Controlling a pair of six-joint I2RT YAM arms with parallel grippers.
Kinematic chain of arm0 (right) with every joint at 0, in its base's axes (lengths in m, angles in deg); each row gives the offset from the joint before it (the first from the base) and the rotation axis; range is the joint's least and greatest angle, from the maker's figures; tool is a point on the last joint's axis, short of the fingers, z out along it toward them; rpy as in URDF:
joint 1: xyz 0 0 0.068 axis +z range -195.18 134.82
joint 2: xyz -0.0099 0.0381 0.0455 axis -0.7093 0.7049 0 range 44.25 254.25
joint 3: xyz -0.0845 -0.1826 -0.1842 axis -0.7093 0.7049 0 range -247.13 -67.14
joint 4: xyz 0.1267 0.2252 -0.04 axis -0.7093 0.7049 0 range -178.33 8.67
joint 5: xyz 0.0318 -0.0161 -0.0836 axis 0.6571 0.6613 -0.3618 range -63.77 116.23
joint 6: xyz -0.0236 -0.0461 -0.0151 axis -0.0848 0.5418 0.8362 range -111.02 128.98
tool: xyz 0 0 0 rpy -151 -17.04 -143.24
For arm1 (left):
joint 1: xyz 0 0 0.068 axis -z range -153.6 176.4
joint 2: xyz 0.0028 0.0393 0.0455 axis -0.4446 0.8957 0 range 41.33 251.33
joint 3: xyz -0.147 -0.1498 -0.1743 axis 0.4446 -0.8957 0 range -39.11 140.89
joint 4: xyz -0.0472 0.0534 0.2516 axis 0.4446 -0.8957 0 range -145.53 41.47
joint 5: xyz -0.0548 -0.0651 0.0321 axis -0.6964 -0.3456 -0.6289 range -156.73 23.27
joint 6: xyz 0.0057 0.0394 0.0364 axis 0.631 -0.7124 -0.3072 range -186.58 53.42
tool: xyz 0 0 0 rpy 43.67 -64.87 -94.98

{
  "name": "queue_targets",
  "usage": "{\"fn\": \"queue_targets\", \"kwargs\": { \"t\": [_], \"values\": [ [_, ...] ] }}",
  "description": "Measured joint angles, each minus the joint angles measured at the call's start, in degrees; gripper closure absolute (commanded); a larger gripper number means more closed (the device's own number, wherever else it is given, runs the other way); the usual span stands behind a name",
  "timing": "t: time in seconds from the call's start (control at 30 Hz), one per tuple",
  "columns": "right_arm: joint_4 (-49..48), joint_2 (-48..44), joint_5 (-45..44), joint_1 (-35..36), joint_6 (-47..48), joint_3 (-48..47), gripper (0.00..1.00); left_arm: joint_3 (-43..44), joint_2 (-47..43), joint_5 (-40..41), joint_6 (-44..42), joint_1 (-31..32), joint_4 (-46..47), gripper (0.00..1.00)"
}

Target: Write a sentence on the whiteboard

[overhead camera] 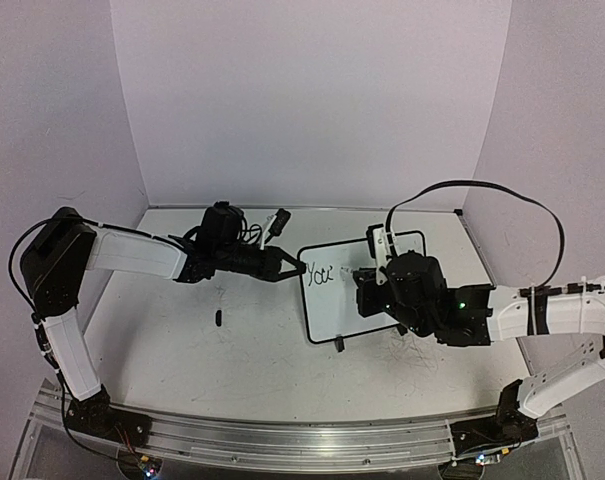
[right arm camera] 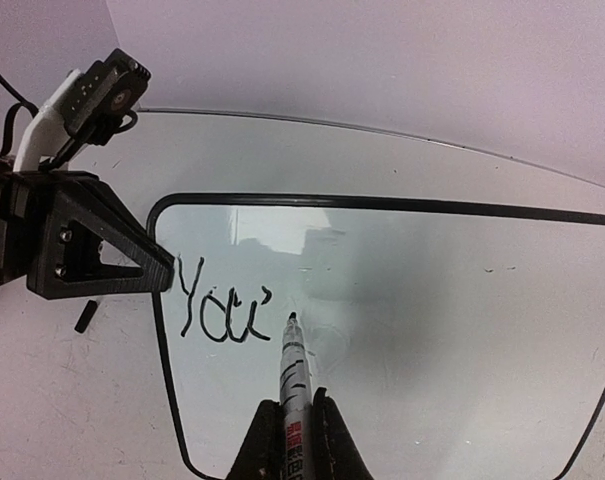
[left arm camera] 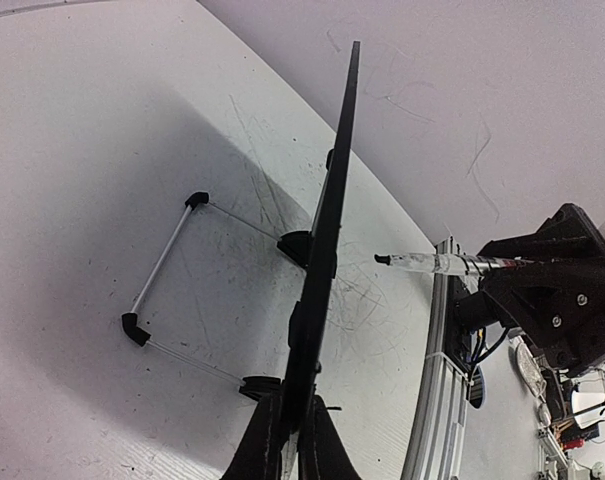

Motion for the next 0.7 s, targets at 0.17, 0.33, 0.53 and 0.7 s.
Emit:
{"fn": "queue_targets", "kwargs": {
  "t": [0.17,0.33,0.53,0.7],
  "values": [
    [-0.52,0.7,0.17,0.0,0.0,0.0,1.0,0.0,0.0,-0.02,-0.02,0.0,0.0,1.0],
    [-0.78,1.84,0.52,0.0,0.02,0.0,1.0,0.0,0.0,-0.04,-0.02,0.0,0.0,1.0],
    [-1.44,2.61,0.4,0.0,0.11,-0.11,1.0,0.0,0.0,-0.17,-0.04,0.0,0.0,1.0],
    [-2.07,4.11,0.0,0.0,0.46,-1.12,1.0,0.0,0.0,-0.23,-0.07,0.0,0.0,1.0]
  ]
}}
